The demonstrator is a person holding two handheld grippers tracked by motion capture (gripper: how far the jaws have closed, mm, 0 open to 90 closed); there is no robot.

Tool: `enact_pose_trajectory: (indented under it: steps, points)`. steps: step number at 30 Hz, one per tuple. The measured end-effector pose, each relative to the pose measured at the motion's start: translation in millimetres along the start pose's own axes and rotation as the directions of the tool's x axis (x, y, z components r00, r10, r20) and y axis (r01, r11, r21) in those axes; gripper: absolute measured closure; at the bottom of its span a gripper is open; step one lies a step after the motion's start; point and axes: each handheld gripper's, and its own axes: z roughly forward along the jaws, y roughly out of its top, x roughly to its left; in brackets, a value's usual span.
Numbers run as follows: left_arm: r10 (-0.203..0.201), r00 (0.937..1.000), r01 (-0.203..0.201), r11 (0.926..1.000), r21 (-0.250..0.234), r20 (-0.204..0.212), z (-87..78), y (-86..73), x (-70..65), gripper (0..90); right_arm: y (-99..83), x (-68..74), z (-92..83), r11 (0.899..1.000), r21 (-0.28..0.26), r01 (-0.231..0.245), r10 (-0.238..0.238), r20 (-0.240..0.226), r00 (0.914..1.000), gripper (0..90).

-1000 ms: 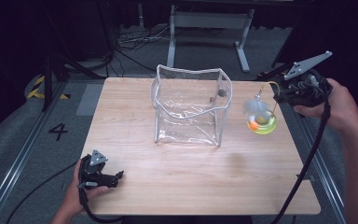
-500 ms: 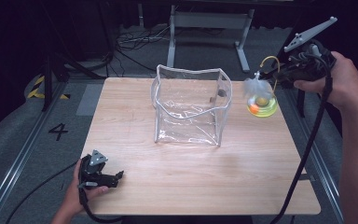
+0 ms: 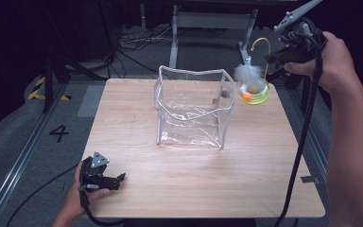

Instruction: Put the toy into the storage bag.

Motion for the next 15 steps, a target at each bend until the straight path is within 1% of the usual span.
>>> enact_pose_trajectory:
  steps: [3, 5, 9, 13, 15]
  points:
    - [0.0, 1.0, 0.0, 1.0, 0.0, 0.0, 0.0, 0.0, 0.0, 0.5, 5.3, 1.3, 1.0, 1.0, -0.005, 0.004, -0.004, -0.004, 1.0, 88.9]
    - [0.0, 1.0, 0.0, 1.0, 0.001, -0.001, -0.1, 0.0, 0.0, 0.5, 10.6, 1.8, 1.5, 1.0, -0.021, -0.002, 0.001, -0.008, 1.0, 88.9]
    - [0.0, 1.0, 0.0, 1.0, 0.001, 0.0, -0.1, 0.0, 0.0, 0.6, 20.7, 5.2, 3.9, 0.999, -0.038, 0.009, -0.009, -0.012, 0.9999, 88.9]
    - [0.001, 1.0, -0.001, 1.0, 0.001, 0.001, -0.1, 0.0, 0.0, 0.5, 30.5, 10.4, 10.3, 0.999, -0.042, 0.026, -0.027, -0.021, 0.9994, 88.9]
    - [0.001, 1.0, -0.001, 1.0, 0.001, -0.001, -0.2, 0.0, 0.0, 0.6, 32.5, 11.6, 12.2, 0.999, -0.046, 0.029, -0.03, -0.025, 0.9992, 88.9]
